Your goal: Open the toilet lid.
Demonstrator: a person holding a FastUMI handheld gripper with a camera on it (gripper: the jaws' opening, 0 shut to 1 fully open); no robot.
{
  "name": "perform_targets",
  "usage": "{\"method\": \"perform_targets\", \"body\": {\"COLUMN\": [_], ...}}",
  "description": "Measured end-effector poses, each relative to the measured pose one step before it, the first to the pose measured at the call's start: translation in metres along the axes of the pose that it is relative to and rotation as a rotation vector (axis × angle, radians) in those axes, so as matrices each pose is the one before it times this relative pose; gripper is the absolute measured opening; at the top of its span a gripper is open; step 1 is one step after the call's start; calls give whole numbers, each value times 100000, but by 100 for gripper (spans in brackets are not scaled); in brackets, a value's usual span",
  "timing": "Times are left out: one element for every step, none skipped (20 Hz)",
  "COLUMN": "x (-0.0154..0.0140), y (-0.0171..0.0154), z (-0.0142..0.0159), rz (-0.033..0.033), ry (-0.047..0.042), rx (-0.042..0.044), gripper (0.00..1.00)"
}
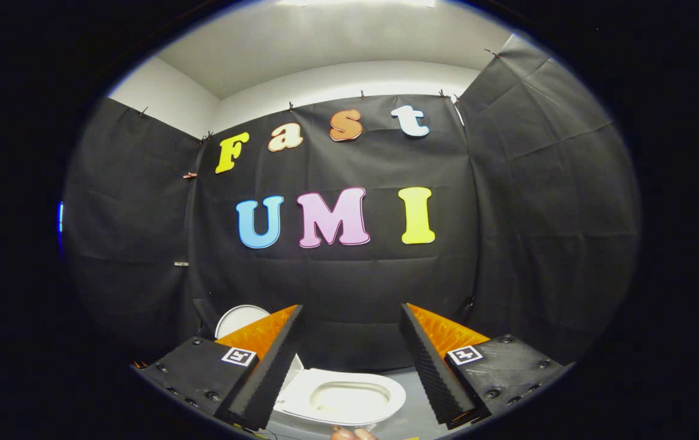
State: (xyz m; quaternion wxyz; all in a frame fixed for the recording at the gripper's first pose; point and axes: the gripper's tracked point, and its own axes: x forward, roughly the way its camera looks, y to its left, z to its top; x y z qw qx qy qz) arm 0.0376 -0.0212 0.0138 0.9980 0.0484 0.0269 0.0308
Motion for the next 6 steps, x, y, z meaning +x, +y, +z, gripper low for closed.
{"method": "perform_targets", "body": {"x": [61, 68, 42, 6, 34, -28], "y": [-60, -104, -56, -44, -32, 69], "z": [25, -60, -12, 70, 66, 87], "rz": [79, -227, -291, -292, -167, -44], "ry": [-225, -129, -384, -395, -497, -558], "rx": [-79, -153, -23, -7, 123, 235], "gripper": [98, 98, 98, 98, 98, 98]}}
